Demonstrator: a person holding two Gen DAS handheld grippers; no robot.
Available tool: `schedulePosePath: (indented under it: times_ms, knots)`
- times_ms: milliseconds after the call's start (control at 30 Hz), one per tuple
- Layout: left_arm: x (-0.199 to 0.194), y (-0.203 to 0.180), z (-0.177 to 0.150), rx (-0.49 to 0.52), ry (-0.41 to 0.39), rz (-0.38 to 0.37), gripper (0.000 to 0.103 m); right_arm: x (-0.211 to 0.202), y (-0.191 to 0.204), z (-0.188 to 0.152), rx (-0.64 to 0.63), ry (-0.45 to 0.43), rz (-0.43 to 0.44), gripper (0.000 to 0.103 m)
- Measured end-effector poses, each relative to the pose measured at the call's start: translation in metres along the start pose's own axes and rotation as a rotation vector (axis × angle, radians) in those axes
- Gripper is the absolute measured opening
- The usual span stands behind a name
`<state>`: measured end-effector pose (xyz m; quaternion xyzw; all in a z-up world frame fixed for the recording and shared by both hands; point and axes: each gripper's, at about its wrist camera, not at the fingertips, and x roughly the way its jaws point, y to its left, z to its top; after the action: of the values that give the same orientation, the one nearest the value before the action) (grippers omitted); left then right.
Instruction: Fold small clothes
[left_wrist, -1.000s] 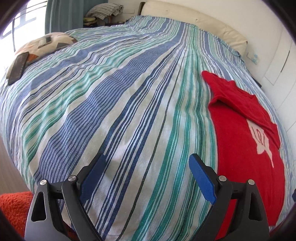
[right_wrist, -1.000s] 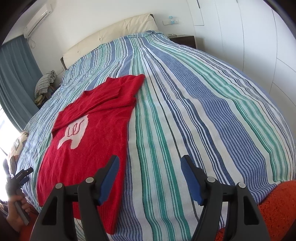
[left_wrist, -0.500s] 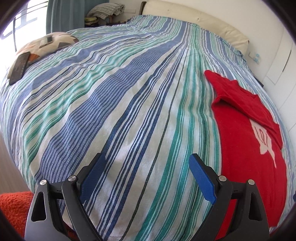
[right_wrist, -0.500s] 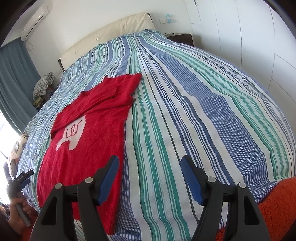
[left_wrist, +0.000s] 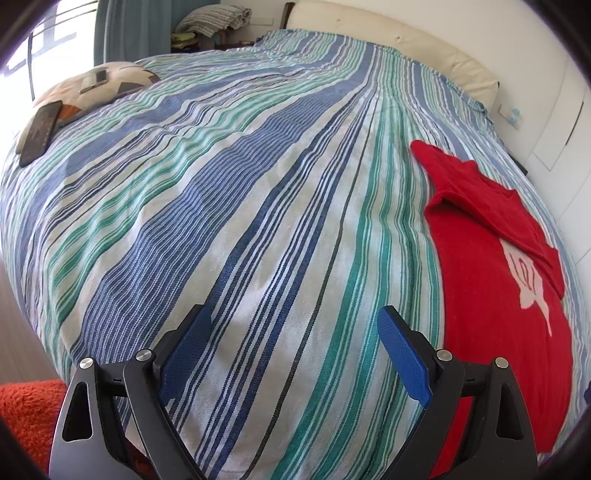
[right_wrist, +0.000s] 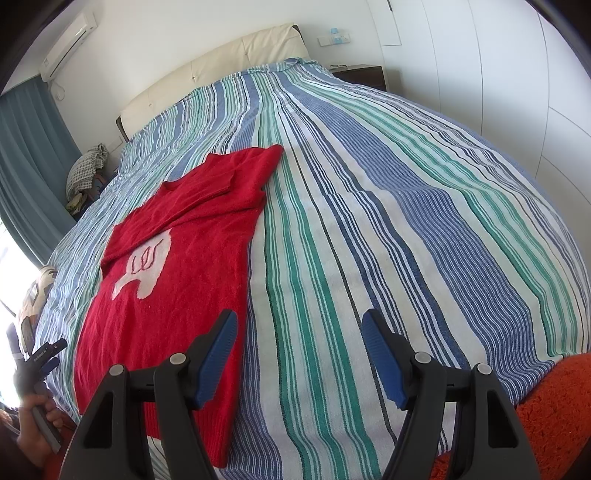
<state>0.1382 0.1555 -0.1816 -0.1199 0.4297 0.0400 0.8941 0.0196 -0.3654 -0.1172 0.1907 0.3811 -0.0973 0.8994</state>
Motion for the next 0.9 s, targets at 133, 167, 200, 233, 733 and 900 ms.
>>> schedulePosePath:
  times_ms: [133, 167, 200, 233, 733, 900]
  knots:
    - [0.0, 0.001, 0.0, -0.006, 0.0, 0.0, 0.093, 0.001, 0.0, 0.0, -0.001, 0.0, 0.0, 0.07]
    - [0.0, 0.002, 0.0, -0.006, 0.001, 0.001, 0.093, 0.001, 0.0, 0.0, -0.001, 0.001, 0.0, 0.07]
    - [0.0, 0.002, 0.0, -0.007, 0.002, 0.001, 0.093, 0.001, 0.0, 0.0, -0.001, 0.0, 0.0, 0.07]
    - [0.0, 0.002, -0.001, -0.008, 0.002, 0.001, 0.093, 0.001, 0.0, 0.0, -0.001, 0.0, 0.0, 0.07]
    - [0.0, 0.002, -0.001, -0.006, 0.004, 0.002, 0.093, 0.001, 0.001, 0.0, -0.001, 0.0, 0.0, 0.07]
    - [-0.017, 0.0, 0.0, -0.053, 0.103, -0.105, 0.092, -0.002, -0.001, 0.003, 0.013, 0.011, 0.007, 0.07]
